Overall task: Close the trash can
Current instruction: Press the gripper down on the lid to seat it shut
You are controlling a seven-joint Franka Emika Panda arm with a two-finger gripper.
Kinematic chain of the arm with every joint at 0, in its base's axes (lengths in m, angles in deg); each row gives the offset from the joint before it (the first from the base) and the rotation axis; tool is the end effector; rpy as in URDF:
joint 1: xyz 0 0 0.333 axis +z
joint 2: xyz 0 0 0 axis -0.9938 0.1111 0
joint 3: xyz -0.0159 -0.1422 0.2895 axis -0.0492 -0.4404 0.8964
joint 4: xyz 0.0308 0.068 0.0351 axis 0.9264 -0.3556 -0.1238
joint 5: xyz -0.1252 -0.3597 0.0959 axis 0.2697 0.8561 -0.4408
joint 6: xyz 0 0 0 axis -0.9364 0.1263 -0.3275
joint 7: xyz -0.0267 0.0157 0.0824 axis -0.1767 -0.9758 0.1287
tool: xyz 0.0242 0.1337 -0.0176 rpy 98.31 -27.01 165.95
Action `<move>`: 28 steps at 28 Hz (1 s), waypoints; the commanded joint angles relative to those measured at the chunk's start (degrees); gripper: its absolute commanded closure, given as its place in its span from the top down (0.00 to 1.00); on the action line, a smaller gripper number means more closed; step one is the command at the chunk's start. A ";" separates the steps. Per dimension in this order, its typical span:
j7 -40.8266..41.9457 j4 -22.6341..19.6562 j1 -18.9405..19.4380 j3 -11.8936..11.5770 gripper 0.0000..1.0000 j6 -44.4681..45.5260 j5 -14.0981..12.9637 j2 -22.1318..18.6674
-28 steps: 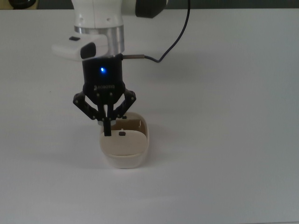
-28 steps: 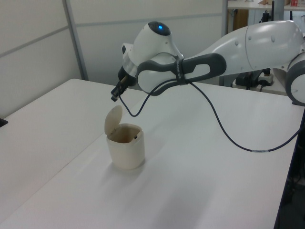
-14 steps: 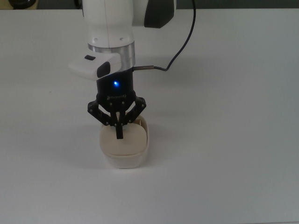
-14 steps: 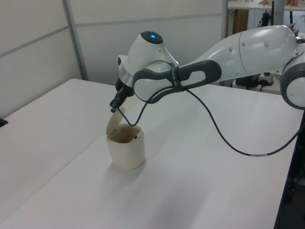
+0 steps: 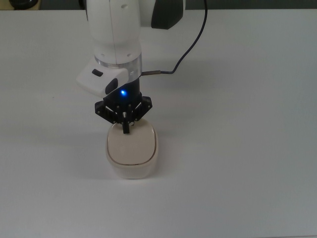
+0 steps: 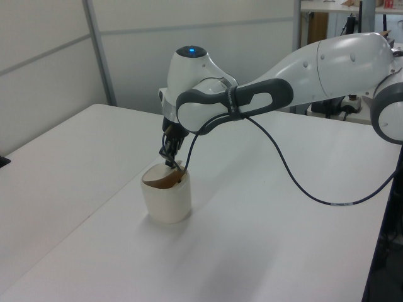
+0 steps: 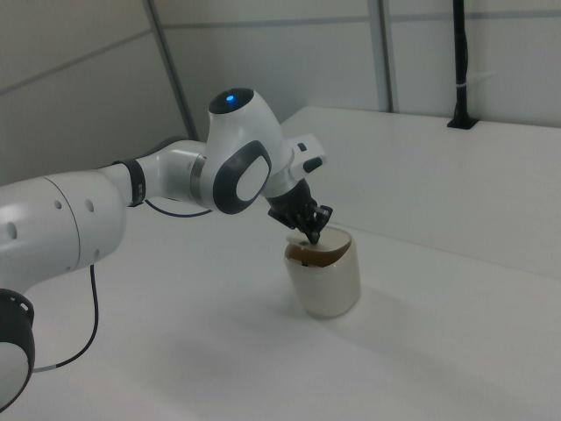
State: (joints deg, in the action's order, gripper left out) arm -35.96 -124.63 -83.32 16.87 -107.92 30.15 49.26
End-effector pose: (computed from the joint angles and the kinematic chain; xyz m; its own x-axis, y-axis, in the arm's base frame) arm 0.7186 0.0099 0.4470 0.9370 0.1525 0.3143 0.1439 -0.9883 0.0506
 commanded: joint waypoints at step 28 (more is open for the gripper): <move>0.41 -2.72 1.55 -0.20 0.00 3.18 1.72 2.01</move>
State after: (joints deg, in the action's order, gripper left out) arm -35.90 -126.06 -82.60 16.94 -105.75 30.93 50.15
